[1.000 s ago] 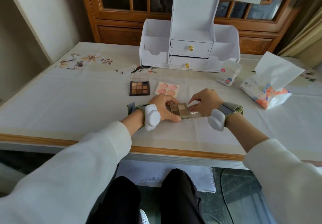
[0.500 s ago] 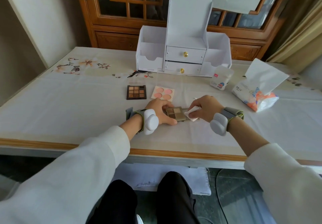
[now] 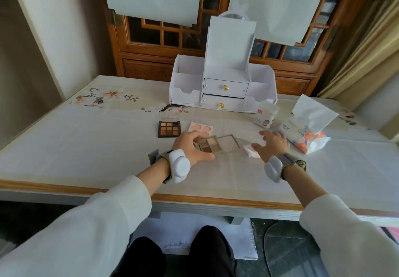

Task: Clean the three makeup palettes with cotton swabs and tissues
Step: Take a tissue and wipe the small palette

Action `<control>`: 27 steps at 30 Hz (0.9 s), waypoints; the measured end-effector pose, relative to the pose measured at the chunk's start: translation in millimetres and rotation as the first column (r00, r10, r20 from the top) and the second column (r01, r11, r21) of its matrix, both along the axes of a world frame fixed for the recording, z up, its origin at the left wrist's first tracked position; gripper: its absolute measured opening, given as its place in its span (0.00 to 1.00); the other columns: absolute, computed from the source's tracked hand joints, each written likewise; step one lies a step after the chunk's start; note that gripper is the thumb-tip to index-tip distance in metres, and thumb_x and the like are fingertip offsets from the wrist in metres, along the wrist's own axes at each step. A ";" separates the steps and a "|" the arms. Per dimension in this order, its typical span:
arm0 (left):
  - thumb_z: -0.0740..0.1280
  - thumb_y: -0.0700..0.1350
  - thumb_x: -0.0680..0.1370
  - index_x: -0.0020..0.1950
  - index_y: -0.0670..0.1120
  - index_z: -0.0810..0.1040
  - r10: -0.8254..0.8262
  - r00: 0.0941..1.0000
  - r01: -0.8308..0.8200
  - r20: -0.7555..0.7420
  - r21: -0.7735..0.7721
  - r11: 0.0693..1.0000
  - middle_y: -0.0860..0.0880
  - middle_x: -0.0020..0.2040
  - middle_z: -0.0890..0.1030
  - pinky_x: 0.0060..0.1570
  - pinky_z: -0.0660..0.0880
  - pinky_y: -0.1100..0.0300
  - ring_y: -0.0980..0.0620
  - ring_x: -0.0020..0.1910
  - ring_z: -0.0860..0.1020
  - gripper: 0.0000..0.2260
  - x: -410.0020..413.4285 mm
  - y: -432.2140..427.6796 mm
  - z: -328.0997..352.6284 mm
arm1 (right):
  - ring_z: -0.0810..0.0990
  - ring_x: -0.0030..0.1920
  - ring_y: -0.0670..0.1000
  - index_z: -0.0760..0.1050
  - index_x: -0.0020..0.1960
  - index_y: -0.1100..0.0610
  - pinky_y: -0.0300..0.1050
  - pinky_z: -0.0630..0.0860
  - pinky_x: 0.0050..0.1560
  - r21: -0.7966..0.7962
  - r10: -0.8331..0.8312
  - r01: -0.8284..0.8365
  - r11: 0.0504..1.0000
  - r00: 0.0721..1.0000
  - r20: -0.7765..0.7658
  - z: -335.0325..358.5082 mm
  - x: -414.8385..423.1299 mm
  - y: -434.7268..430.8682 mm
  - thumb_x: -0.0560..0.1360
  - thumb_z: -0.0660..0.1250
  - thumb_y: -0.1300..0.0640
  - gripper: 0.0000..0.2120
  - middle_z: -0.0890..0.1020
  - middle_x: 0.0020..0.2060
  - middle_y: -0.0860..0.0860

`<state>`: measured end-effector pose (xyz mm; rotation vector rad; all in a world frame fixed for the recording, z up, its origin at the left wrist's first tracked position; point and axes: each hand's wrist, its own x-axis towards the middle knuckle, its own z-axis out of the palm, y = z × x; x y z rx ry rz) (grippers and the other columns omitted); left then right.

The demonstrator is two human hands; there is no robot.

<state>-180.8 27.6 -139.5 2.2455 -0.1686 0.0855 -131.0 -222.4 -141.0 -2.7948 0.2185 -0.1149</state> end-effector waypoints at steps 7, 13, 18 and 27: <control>0.77 0.44 0.66 0.59 0.47 0.77 0.098 0.990 -0.081 0.100 -0.163 0.983 0.54 0.48 0.80 0.35 0.69 0.79 0.57 0.43 0.77 0.22 -8.7 -14.7 28.4 | 0.76 0.44 0.54 0.77 0.53 0.62 0.45 0.70 0.46 0.596 -0.095 0.015 0.803 0.990 0.103 26.2 -7.5 29.6 0.77 0.59 0.54 0.14 0.82 0.42 0.53; 0.78 0.47 0.64 0.55 0.48 0.77 0.162 0.976 -0.135 0.146 -0.176 0.975 0.54 0.46 0.81 0.40 0.74 0.70 0.55 0.43 0.79 0.22 -14.7 -28.7 39.7 | 0.78 0.32 0.54 0.76 0.43 0.64 0.43 0.75 0.35 0.978 0.121 -0.015 0.209 0.993 -0.011 50.8 -23.9 48.5 0.81 0.49 0.52 0.23 0.83 0.28 0.54; 0.78 0.48 0.64 0.54 0.49 0.78 0.159 0.976 -0.133 0.147 -0.168 0.977 0.52 0.47 0.82 0.47 0.77 0.60 0.53 0.46 0.80 0.21 -18.5 -34.0 41.8 | 0.81 0.42 0.58 0.77 0.47 0.63 0.49 0.78 0.44 0.994 0.132 -0.076 0.079 0.989 0.065 60.3 -28.7 51.1 0.81 0.52 0.53 0.19 0.84 0.38 0.58; 0.77 0.49 0.66 0.57 0.45 0.77 0.182 0.977 -0.161 0.115 -0.172 0.972 0.49 0.49 0.83 0.47 0.76 0.62 0.51 0.49 0.80 0.22 -22.3 -43.5 46.7 | 0.80 0.47 0.56 0.80 0.54 0.56 0.50 0.77 0.50 0.992 0.302 -0.094 0.088 0.951 0.063 63.0 -32.4 62.0 0.79 0.59 0.53 0.13 0.81 0.45 0.55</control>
